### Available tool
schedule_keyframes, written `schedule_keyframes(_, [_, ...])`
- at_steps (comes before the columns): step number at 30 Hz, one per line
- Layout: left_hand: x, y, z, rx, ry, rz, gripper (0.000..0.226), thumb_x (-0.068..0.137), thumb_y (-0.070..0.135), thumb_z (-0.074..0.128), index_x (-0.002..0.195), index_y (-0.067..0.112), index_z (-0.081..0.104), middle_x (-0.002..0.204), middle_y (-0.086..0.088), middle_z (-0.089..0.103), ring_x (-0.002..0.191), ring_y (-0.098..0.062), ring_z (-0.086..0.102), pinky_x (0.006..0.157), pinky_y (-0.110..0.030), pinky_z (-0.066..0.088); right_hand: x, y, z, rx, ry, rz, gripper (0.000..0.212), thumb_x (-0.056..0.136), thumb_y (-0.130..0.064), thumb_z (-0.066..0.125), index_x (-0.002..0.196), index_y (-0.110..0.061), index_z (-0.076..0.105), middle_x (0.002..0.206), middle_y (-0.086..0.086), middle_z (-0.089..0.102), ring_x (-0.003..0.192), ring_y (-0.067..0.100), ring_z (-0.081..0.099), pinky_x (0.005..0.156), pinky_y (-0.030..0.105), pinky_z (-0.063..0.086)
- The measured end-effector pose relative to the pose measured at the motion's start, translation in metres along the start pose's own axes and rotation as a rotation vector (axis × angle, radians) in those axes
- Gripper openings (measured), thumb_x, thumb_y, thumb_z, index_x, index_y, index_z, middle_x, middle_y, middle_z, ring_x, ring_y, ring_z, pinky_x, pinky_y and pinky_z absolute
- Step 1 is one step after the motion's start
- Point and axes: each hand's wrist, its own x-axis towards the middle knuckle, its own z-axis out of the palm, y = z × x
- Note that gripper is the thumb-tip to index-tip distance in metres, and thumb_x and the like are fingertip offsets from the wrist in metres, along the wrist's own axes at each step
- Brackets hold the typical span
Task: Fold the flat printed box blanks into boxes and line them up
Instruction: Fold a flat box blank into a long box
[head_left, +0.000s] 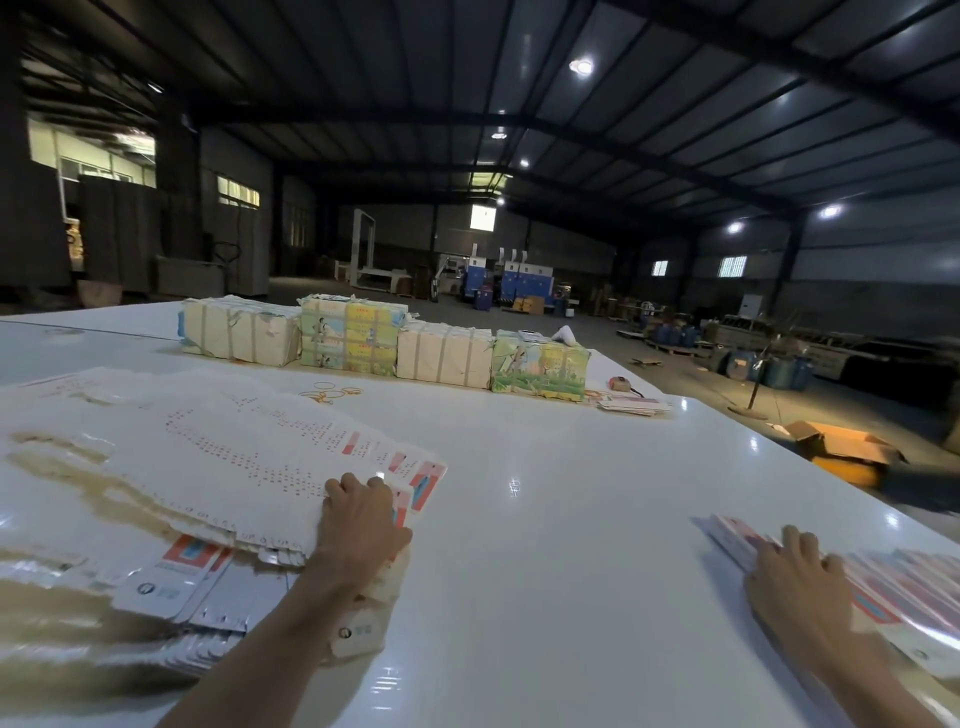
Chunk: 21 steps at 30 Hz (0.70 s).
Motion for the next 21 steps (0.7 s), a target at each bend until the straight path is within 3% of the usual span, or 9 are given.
schedule_keyframes(3, [0.004, -0.005, -0.007, -0.077, -0.05, -0.046, 0.08, 0.085, 0.066, 0.075, 0.138, 0.02, 0.038, 0.133, -0.009, 0.049, 0.114, -0.019, 0.047, 0.103, -0.031, 0.046, -0.002, -0.002, -0.007, -0.058, 0.004, 0.026, 0.045, 0.104, -0.042, 0.044, 0.147, -0.028, 0.046, 0.143, -0.003, 0.045, 0.136, 0.017, 0.043, 0.115, 0.036, 0.039])
schedule_keyframes(6, [0.009, -0.011, -0.012, -0.191, -0.108, -0.1, 0.109, 0.079, 0.059, 0.085, 0.154, 0.014, 0.019, 0.14, -0.017, 0.046, 0.129, -0.029, 0.048, 0.107, -0.04, 0.048, -0.001, -0.023, -0.026, -0.014, 0.057, -0.028, 0.062, 0.101, -0.05, 0.054, 0.154, -0.024, 0.034, 0.161, 0.005, 0.034, 0.147, 0.024, 0.037, 0.118, 0.042, 0.035])
schedule_keyframes(8, [0.01, -0.015, -0.016, -0.3, -0.114, -0.135, 0.119, 0.077, 0.049, 0.091, 0.158, 0.013, 0.012, 0.14, -0.019, 0.044, 0.128, -0.032, 0.053, 0.106, -0.043, 0.052, 0.001, -0.046, -0.043, 0.17, 0.149, -0.13, 0.056, 0.102, -0.041, 0.059, 0.15, -0.016, 0.046, 0.162, 0.013, 0.038, 0.147, 0.031, 0.04, 0.115, 0.048, 0.038])
schedule_keyframes(10, [0.01, -0.017, -0.02, -0.444, -0.078, -0.137, 0.11, 0.078, 0.036, 0.093, 0.155, 0.015, 0.017, 0.133, -0.018, 0.049, 0.114, -0.03, 0.064, 0.091, -0.042, 0.061, 0.0, -0.077, -0.061, 0.375, 0.259, -0.26, 0.046, 0.099, -0.031, 0.066, 0.141, -0.012, 0.06, 0.153, 0.015, 0.049, 0.139, 0.034, 0.049, 0.108, 0.05, 0.043])
schedule_keyframes(13, [0.01, -0.017, -0.024, -0.594, -0.051, -0.098, 0.085, 0.087, 0.025, 0.086, 0.147, 0.018, 0.026, 0.124, -0.009, 0.063, 0.088, -0.022, 0.074, 0.067, -0.034, 0.063, -0.006, -0.133, -0.088, 0.616, 0.256, -0.464, 0.037, 0.106, -0.038, 0.055, 0.138, -0.022, 0.06, 0.144, 0.0, 0.053, 0.129, 0.022, 0.054, 0.105, 0.038, 0.043])
schedule_keyframes(15, [0.01, -0.017, -0.024, -0.696, -0.051, -0.094, 0.063, 0.093, 0.026, 0.081, 0.137, 0.019, 0.036, 0.117, -0.003, 0.07, 0.079, -0.018, 0.076, 0.067, -0.037, 0.065, -0.016, -0.168, -0.101, 0.826, 0.211, -0.561, 0.032, 0.107, -0.038, 0.054, 0.133, -0.023, 0.064, 0.136, -0.005, 0.058, 0.123, 0.017, 0.057, 0.1, 0.033, 0.044])
schedule_keyframes(18, [0.012, -0.013, -0.027, -0.946, -0.122, -0.114, 0.036, 0.091, 0.027, 0.083, 0.119, 0.012, 0.066, 0.098, -0.002, 0.08, 0.076, -0.02, 0.079, 0.076, -0.044, 0.066, -0.039, -0.207, -0.098, 1.037, 0.156, -0.637, 0.027, 0.108, -0.035, 0.051, 0.129, -0.024, 0.065, 0.124, -0.01, 0.063, 0.111, 0.013, 0.062, 0.093, 0.028, 0.046])
schedule_keyframes(21, [0.011, -0.009, -0.032, -1.299, -0.369, -0.126, 0.047, 0.081, 0.033, 0.087, 0.12, 0.01, 0.072, 0.094, -0.01, 0.082, 0.082, -0.026, 0.081, 0.074, -0.039, 0.063, -0.054, -0.225, -0.086, 1.289, -0.026, -0.618, 0.028, 0.108, -0.036, 0.053, 0.136, -0.032, 0.058, 0.109, -0.015, 0.066, 0.096, 0.007, 0.063, 0.091, 0.029, 0.052])
